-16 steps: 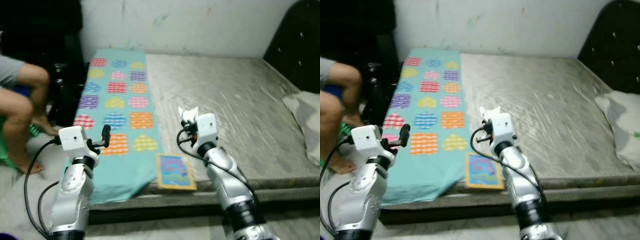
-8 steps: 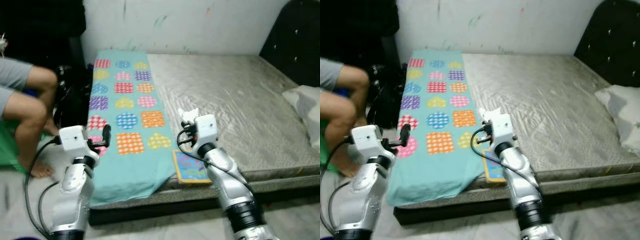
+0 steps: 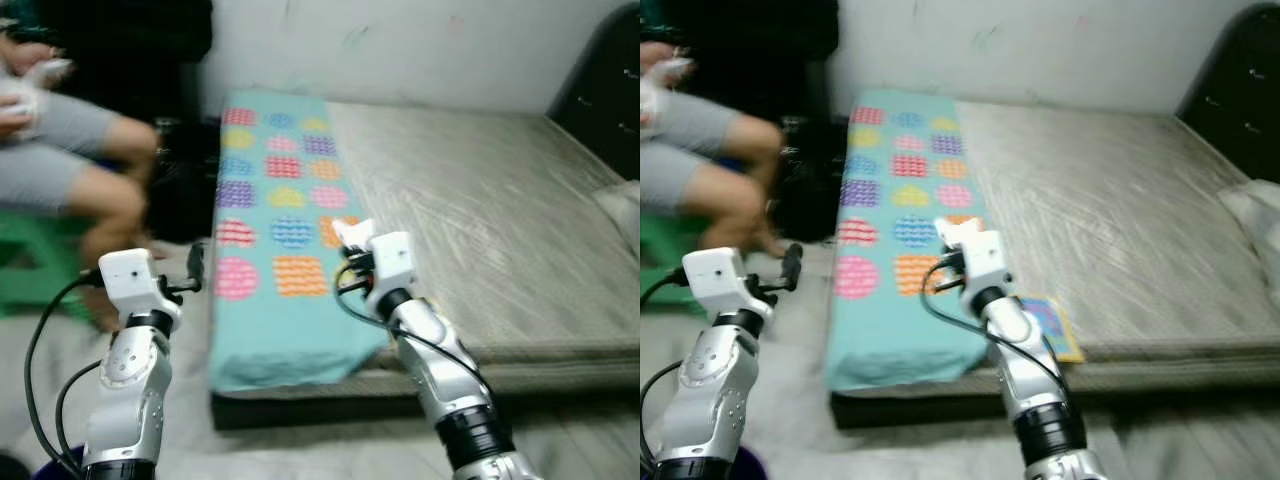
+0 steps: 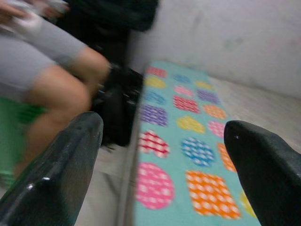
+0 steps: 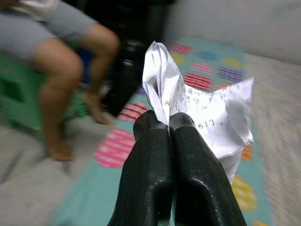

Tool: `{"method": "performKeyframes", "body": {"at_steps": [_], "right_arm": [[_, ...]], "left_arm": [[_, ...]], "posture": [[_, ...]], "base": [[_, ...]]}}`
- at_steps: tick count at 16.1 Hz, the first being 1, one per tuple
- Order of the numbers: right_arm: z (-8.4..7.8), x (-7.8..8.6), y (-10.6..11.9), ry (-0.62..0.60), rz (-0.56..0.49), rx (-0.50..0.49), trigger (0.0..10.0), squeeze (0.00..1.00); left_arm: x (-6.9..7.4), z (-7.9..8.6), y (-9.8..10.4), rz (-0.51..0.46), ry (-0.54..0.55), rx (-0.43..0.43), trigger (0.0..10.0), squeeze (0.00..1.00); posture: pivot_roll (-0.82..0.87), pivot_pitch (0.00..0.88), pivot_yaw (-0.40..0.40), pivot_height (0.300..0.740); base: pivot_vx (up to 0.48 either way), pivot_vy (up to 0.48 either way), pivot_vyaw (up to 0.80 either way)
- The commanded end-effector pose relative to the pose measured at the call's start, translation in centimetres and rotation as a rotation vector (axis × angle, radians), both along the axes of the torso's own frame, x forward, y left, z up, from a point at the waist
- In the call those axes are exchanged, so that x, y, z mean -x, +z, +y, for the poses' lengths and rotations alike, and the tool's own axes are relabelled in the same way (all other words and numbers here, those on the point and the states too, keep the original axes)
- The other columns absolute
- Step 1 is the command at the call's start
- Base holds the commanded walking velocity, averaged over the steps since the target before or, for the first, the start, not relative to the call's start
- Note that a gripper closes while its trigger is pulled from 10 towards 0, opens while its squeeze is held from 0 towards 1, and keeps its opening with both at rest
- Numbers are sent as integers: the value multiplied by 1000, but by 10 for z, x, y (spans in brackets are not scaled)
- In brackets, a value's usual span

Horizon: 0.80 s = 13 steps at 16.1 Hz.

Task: Clean up the room

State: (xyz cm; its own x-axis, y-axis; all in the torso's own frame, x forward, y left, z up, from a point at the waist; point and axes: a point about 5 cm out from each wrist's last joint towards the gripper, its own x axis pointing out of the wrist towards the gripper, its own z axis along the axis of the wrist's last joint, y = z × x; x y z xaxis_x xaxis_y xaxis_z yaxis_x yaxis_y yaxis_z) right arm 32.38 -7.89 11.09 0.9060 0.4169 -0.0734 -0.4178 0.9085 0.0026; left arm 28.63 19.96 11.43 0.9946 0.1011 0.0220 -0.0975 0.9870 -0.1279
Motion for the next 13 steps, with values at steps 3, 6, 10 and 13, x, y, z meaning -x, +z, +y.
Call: {"method": "performKeyframes", "body": {"at_steps": [3,6,10,13], "right_arm": [[-7,-1,4,-12,-19,8,10000,0],[-5,0,3,-9,-15,7,10000,0],[-4,0,2,-1,-12,6,10000,0],[-2,1,2,7,-11,5,10000,0]], "left_arm": [[1,-5,0,-5,-10,-11,10000,0],[2,-3,-1,-4,-8,-7,10000,0],[2,-3,-2,0,-9,-12,10000,0],[2,-2,-2,1,-8,-16,10000,0]], "posture": [[-77,0,-71,740],[-74,0,-71,740],[-70,0,-69,740],[-70,0,-69,740]], "base": [[0,0,800],[0,0,800],[0,0,800],[0,0,800]]}}
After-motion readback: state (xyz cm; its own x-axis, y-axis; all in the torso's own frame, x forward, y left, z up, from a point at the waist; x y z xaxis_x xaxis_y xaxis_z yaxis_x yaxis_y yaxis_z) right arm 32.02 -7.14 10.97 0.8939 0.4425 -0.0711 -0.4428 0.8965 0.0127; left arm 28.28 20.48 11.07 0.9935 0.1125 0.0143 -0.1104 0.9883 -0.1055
